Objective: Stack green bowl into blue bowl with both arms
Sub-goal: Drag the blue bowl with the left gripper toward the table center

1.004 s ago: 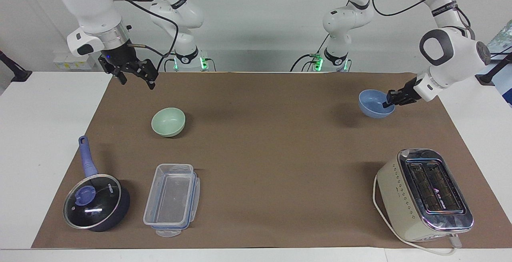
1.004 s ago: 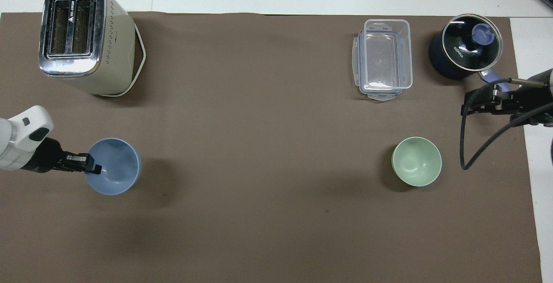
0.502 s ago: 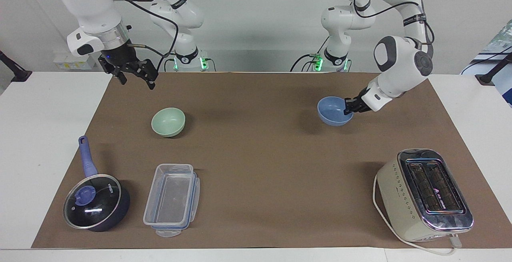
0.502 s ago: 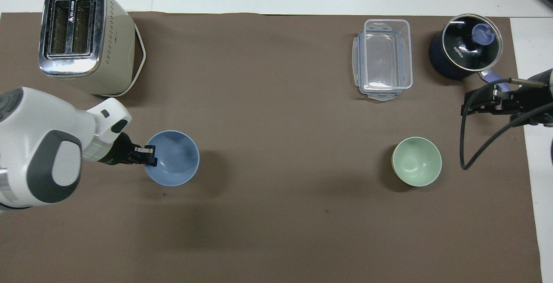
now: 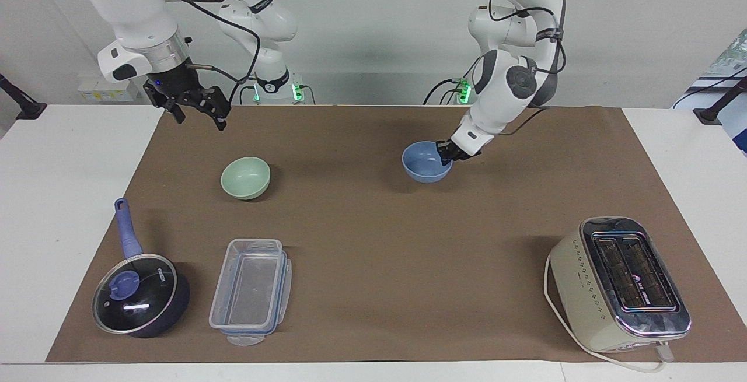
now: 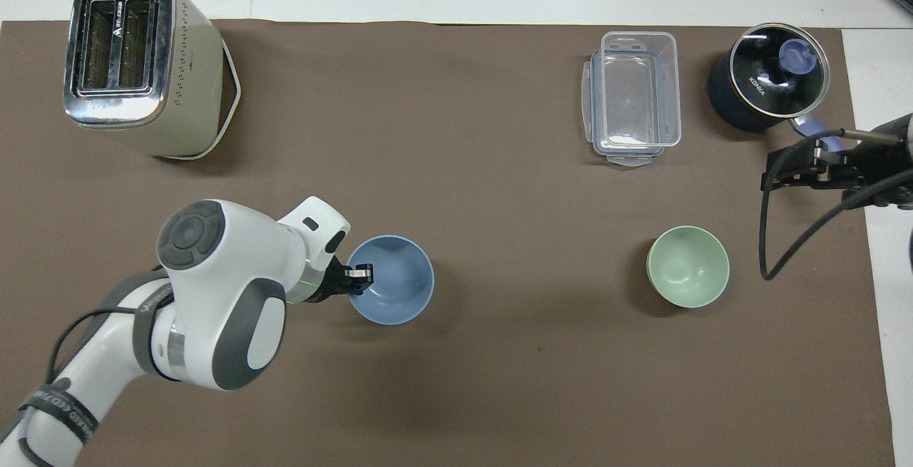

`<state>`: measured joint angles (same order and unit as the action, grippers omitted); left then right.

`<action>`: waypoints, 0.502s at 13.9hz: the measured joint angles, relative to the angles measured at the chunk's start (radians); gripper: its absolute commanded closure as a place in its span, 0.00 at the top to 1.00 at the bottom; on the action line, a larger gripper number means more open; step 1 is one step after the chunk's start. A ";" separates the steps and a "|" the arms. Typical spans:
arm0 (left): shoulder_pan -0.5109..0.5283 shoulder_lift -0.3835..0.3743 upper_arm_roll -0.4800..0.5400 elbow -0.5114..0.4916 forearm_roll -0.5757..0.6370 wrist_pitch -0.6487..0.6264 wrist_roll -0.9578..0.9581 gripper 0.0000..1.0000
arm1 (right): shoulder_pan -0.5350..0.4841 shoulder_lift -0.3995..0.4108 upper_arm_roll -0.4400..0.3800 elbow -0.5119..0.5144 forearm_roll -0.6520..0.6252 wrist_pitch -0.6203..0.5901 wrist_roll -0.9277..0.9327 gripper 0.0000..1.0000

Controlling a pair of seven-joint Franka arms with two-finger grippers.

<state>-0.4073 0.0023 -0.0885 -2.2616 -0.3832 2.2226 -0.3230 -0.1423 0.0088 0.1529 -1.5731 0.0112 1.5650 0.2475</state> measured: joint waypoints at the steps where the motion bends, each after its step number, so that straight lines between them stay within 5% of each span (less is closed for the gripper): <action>1: -0.036 0.002 0.000 -0.030 -0.009 0.045 -0.039 0.00 | 0.000 0.000 0.000 0.000 0.000 0.000 0.000 1.00; 2: -0.062 0.004 0.000 -0.052 -0.012 0.077 -0.067 0.05 | 0.000 0.000 0.000 0.000 0.000 0.000 0.000 1.00; 3: -0.080 0.005 0.000 -0.067 -0.013 0.095 -0.090 0.33 | 0.000 0.000 0.000 0.000 0.000 0.000 0.000 1.00; 4: -0.097 0.007 0.001 -0.078 -0.015 0.110 -0.108 0.99 | 0.000 0.000 0.000 0.000 0.000 0.000 0.000 1.00; 7: -0.128 0.014 0.001 -0.090 -0.018 0.141 -0.140 1.00 | 0.000 0.000 0.000 0.000 0.000 0.000 0.000 1.00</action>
<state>-0.5354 0.0167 -0.0874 -2.3521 -0.4013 2.3634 -0.4632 -0.1423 0.0088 0.1529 -1.5731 0.0112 1.5650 0.2475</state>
